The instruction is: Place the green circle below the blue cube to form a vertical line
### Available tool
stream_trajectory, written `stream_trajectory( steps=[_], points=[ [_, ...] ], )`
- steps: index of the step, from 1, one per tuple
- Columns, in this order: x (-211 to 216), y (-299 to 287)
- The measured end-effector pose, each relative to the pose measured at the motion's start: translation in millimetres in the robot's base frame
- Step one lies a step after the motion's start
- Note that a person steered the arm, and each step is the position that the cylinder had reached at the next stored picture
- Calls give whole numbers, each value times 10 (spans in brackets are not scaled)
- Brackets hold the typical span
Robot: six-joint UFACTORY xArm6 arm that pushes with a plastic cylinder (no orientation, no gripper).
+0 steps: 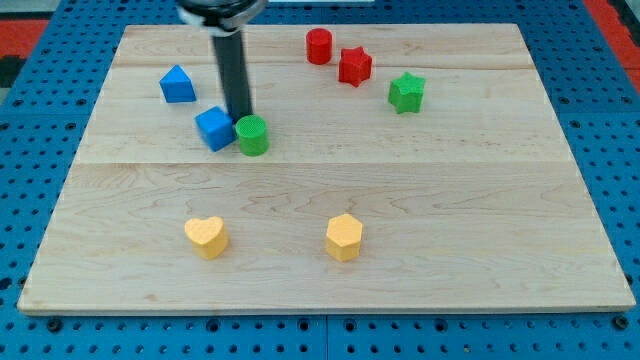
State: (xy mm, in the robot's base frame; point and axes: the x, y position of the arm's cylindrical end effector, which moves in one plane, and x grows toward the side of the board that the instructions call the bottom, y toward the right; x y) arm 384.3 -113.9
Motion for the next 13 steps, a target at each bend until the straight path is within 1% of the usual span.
stream_trajectory(
  steps=[1,2,3,4,5,6,7,8,9,10,11,12,13],
  points=[
    [2,93],
    [-376,254],
    [-243,751],
    [152,803],
    [376,581],
    [353,429],
    [146,485],
    [143,198],
    [390,-290],
    [450,-532],
    [479,-566],
    [650,-496],
    [720,-1125]
  ],
)
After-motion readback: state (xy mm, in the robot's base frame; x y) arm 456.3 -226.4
